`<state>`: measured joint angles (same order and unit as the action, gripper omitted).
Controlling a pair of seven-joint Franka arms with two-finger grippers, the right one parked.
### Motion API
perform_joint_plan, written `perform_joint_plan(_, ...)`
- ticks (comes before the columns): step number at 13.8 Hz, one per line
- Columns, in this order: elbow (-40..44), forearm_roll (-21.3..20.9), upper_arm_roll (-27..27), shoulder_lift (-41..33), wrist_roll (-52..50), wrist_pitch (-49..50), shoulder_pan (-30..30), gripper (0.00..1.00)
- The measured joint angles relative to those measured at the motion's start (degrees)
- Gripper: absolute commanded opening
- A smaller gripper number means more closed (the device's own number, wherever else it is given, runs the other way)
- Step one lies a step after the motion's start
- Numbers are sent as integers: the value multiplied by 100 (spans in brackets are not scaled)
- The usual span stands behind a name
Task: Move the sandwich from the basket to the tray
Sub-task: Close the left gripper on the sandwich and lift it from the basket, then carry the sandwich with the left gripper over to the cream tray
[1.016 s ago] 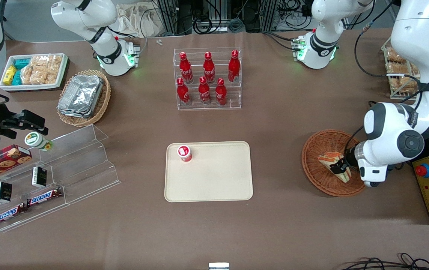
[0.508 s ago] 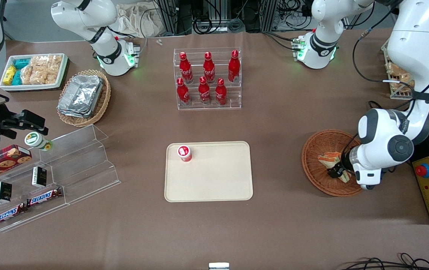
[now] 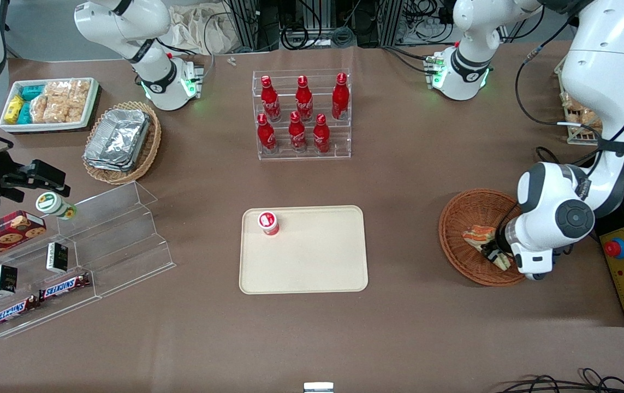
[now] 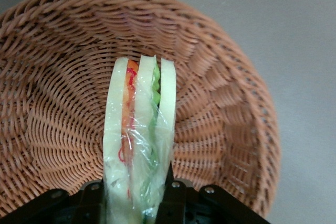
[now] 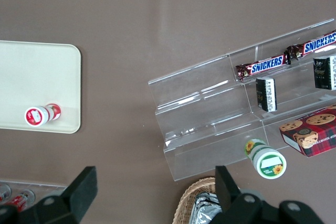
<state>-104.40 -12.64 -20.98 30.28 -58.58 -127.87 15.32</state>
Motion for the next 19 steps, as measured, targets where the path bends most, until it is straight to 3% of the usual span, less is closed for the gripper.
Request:
perform_joint_plan(11, 2416, 156, -1055, -271, -39, 3396, 8, 0)
perform_joint_plan(15, 2917, 524, -1489, -302, 212, 3566, 11, 0)
perform_joint_plan(19, 2847, 525, -2174, -148, 747, 3054, -97, 0)
